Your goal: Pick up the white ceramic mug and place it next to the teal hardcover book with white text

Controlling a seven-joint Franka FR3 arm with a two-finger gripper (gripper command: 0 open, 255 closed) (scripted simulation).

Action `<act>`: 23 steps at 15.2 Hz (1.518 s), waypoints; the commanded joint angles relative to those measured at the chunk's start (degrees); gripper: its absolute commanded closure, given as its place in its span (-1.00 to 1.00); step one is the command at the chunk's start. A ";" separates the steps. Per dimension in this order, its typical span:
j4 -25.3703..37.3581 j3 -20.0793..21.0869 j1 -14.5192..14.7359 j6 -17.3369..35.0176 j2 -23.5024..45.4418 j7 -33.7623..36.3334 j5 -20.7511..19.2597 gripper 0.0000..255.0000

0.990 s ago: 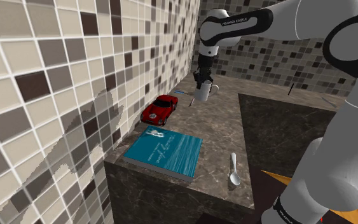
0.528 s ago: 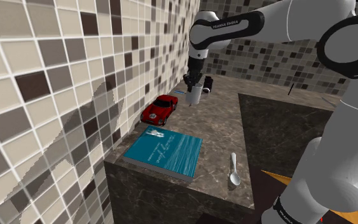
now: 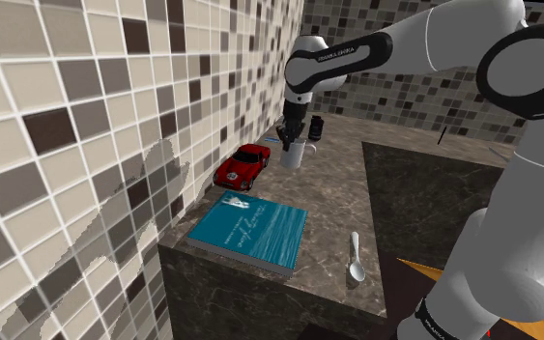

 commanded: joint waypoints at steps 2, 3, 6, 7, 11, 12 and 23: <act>-1.85 0.00 -0.02 2.19 0.33 -0.09 0.12 1.00; -2.39 0.00 -0.03 2.93 0.53 -0.13 0.19 1.00; -3.95 0.00 -0.06 5.13 1.19 -0.28 0.41 1.00; -4.44 0.00 -0.08 5.85 1.43 -0.34 0.49 1.00; -6.29 0.03 -0.13 8.75 2.53 -0.59 0.88 1.00; -6.71 0.04 -0.15 9.47 2.83 -0.66 0.98 1.00; -9.45 0.18 -0.31 14.63 5.36 -1.29 1.93 1.00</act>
